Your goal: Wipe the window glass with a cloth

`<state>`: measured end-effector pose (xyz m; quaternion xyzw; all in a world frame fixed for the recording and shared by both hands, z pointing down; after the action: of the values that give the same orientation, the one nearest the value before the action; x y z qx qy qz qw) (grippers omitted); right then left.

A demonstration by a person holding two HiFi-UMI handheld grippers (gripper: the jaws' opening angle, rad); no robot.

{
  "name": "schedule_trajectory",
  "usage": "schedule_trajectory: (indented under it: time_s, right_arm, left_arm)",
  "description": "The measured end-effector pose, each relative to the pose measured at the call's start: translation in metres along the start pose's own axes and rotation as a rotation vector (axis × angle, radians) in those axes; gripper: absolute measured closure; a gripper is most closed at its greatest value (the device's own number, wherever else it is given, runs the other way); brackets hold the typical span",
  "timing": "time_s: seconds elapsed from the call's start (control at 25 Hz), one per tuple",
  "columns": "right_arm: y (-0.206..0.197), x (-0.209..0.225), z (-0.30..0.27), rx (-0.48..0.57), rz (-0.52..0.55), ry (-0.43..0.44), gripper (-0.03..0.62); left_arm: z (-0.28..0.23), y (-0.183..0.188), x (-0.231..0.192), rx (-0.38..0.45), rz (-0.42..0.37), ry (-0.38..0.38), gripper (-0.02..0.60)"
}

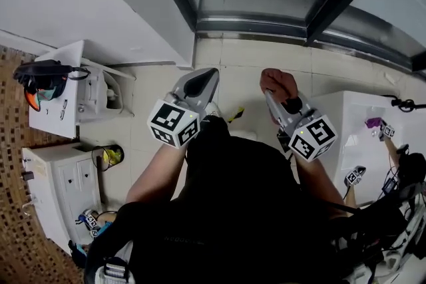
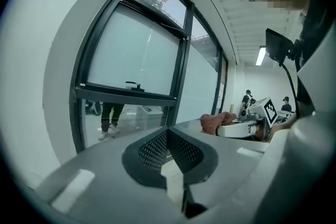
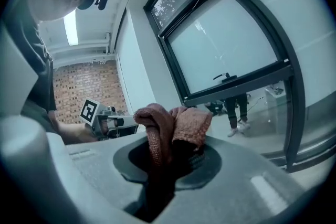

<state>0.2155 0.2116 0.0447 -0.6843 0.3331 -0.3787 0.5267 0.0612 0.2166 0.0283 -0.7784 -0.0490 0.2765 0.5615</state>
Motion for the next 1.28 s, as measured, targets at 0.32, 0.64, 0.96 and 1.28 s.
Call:
schedule_trajectory:
  time_s: [0.32, 0.64, 0.96, 1.28]
  right_arm:
    - [-0.003, 0.037, -0.088, -0.080, -0.014, -0.017, 0.539]
    - [-0.004, 0.075, -0.217, -0.202, 0.084, -0.016, 0.539]
    - [-0.022, 0.160, -0.290, -0.178, 0.130, -0.135, 0.539]
    - [-0.070, 0.299, -0.329, -0.021, 0.173, -0.255, 0.539]
  left_arm:
    - [-0.038, 0.019, -0.094, -0.014, 0.045, -0.007, 0.565]
    - [-0.107, 0.048, -0.227, -0.041, 0.039, -0.094, 0.565]
    - [-0.185, 0.041, -0.323, 0.061, 0.099, -0.034, 0.565]
    - [-0.247, 0.020, -0.415, 0.334, 0.183, 0.145, 0.565]
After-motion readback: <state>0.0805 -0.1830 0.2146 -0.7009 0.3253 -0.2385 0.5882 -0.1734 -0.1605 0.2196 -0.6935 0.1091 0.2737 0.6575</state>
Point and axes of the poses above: the fingertips, and each gripper's own axes: z backward along the fingers, x to its right, y out of its top, the point moved 2 cm from there along z, backward along the fingers, and after that the axes turned 10 degrees about z, right-handed, at the moved point
